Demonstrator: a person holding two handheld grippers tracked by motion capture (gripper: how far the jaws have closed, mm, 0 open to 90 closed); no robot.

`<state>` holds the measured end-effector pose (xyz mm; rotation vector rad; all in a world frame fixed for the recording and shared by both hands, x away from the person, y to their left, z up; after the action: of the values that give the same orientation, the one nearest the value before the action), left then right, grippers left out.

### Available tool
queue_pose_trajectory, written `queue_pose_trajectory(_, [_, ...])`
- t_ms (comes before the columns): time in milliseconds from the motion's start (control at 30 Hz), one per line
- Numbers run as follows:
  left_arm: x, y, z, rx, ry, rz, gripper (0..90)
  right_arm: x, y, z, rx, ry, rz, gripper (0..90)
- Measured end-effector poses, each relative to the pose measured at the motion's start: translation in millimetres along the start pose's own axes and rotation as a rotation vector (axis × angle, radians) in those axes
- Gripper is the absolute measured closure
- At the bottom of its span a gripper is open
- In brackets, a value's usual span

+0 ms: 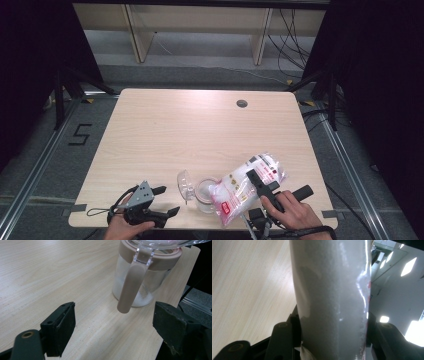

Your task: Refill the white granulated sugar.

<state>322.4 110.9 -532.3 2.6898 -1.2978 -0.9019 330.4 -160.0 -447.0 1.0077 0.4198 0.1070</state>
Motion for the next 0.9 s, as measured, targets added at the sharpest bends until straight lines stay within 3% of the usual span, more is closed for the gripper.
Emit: queue_pose_trajectory(900, [-0.4,-0.2,-0.2,0.003,0.0,-0.002,18.3,-0.1,-0.1,0.2,0.014,0.008,0.007,54.8])
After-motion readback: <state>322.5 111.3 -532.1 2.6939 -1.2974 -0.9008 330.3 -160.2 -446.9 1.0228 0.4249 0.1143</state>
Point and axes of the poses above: each handheld gripper's, and its own axes: x roughly forward along the jaws, z roughly out of its underside, y roughly to its right, the point moved 8 cm from there along x, roughly forward along the jaws, and after that the axes turned 9 degrees about -x, right-handed, at the moved point
